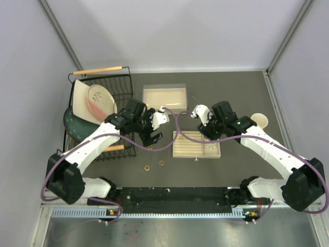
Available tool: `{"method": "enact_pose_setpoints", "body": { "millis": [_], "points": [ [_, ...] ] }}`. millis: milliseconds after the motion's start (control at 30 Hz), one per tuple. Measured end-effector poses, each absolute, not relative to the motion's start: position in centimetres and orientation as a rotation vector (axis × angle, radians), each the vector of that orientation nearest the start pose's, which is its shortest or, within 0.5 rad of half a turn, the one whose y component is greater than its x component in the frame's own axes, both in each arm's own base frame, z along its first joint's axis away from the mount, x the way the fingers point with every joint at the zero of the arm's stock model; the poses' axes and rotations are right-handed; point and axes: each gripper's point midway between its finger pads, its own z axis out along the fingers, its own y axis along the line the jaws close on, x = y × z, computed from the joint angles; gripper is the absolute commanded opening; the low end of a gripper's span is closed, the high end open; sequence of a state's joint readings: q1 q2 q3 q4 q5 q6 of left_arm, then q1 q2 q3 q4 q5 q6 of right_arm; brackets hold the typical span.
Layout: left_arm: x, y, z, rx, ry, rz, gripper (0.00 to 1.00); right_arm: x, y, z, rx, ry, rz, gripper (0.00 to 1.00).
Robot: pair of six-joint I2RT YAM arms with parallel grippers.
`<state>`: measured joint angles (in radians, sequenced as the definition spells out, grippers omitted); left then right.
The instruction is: Organize the mixed jewelry
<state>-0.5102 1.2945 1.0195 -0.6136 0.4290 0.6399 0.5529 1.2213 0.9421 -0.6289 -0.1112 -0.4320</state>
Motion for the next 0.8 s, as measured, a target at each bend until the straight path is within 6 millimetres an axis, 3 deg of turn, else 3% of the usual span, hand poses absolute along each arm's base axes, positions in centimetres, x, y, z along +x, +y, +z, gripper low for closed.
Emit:
{"method": "enact_pose_setpoints", "body": {
  "millis": [367,567,800],
  "points": [
    [27.3,-19.0,8.2,1.626,2.065,-0.299,0.87,26.3,14.5,12.4,-1.130,2.193,0.186,0.51],
    [28.2,-18.4,6.9,1.669,2.073,-0.220,0.81,26.8,13.2,12.7,-1.066,2.195,0.179,0.51],
    [28.4,-17.6,4.7,1.716,2.122,-0.175,0.74,27.1,13.1,12.9,-1.051,2.184,0.180,0.50]
  ]
}}
